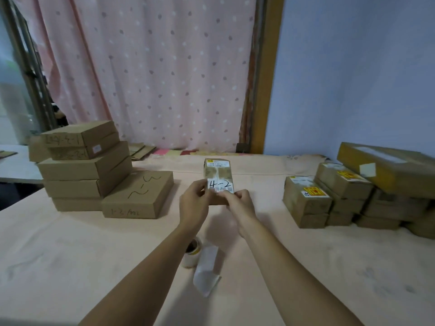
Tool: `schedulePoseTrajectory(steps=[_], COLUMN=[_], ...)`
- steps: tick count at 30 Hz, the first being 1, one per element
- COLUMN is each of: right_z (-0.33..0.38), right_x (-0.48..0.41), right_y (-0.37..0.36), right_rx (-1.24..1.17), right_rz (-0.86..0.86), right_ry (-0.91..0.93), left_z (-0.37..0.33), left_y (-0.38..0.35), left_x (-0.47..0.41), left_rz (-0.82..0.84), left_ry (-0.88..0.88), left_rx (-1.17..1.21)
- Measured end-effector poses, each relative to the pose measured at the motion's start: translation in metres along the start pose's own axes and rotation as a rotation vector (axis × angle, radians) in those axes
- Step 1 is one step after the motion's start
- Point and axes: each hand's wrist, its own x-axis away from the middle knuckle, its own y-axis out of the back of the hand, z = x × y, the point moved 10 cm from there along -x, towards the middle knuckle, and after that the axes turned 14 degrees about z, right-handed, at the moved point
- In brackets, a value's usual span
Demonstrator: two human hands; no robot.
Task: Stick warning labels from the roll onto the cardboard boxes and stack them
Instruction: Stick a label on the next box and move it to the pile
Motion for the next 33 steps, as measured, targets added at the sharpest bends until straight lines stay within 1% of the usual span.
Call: schedulePoseTrajectory(steps=[4,10,13,16,21,25,29,33], right_z=[-0.014,-0.03,-0.038,-0.04,-0.041,-0.043,-0.043,-0.047], right_x=[0.03,0.077,0.09,0.1,0.109,0.109,0.109,0.111], right_y=[0.027,0.068,0.079,0.084,0.085,0.085,0.09,0.095], right_rx=[0.074,0.181,0.228,0.345,0.622,0.659,0.664,0.668], right_rz=[-0.051,-0.192,-0.236,-0.238,-0.238,-0.199,-0.175,-0.176], right_ry=[-0.031,-0.01,0.015,0.016,0.011,-0.02,-0.031,-0.037], left_z=[0.005,-0.003,-0.006,-0.008,0.0,-0.009,-0.026,-0.041], left_y=[-0.024,-0.061,-0.077,-0.089,-0.107,-0.115,-0.102,-0.056], left_x=[0.023,0.057,0.071,0.082,0.09,0.094,0.095,0.104], left_rz=[0.002,0.061,0.088,0.131,0.261,0.31,0.275,0.154], left_ry=[0.074,0.089,0.105,0.12,0.141,0.11,0.061,-0.038], left_rx=[-0.028,0.045,0.025,-0.103,-0.332,-0.464,-0.612,-0.686])
